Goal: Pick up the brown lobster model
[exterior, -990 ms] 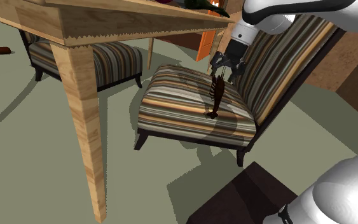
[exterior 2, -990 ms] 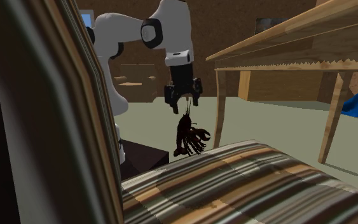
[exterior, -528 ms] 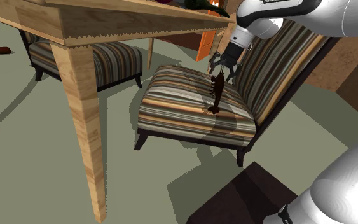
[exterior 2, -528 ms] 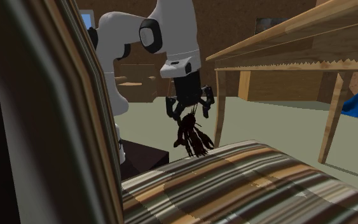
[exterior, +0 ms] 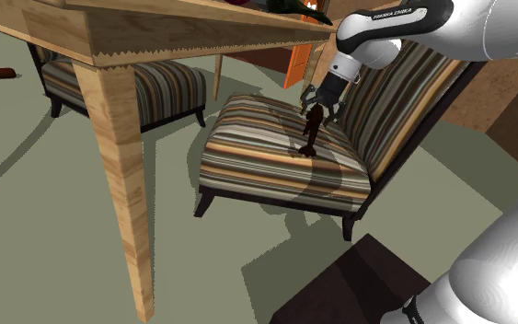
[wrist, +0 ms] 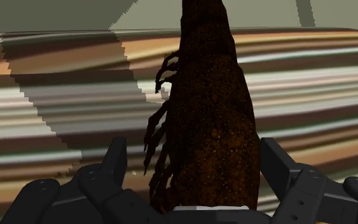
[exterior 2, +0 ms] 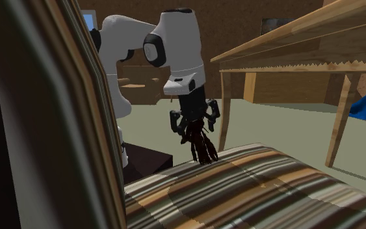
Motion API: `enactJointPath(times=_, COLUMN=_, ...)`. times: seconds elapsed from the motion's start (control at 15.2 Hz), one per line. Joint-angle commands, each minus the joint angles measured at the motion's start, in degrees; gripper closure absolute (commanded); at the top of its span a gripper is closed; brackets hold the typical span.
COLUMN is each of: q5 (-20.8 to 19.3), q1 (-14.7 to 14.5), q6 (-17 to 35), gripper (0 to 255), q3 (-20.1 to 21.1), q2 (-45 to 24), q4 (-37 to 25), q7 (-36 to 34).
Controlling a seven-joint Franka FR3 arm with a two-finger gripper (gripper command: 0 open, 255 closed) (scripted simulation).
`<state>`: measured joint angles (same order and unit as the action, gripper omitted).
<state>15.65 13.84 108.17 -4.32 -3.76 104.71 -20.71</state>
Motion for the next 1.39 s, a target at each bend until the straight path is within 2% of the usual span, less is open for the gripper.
enactJointPath(times=0.0, q5=0.02, q1=0.05, q6=0.43, gripper=0, q3=-0.04, q2=-0.37, q4=0.59, q7=0.22)
enactJointPath(times=0.07, q5=0.05, q1=0.08, q6=0.54, gripper=255, q3=-0.06, q2=-0.57, q4=0.52, q7=0.31)
enactJointPath(times=0.66, q5=0.02, q1=0.04, q6=0.43, gripper=255, q3=-0.05, q2=-0.37, q4=0.60, q7=0.22)
enactJointPath(times=1.32, q5=-0.55, q1=0.19, q6=-6.84, gripper=255, q3=-0.21, q2=0.25, q4=-6.24, q7=-1.53)
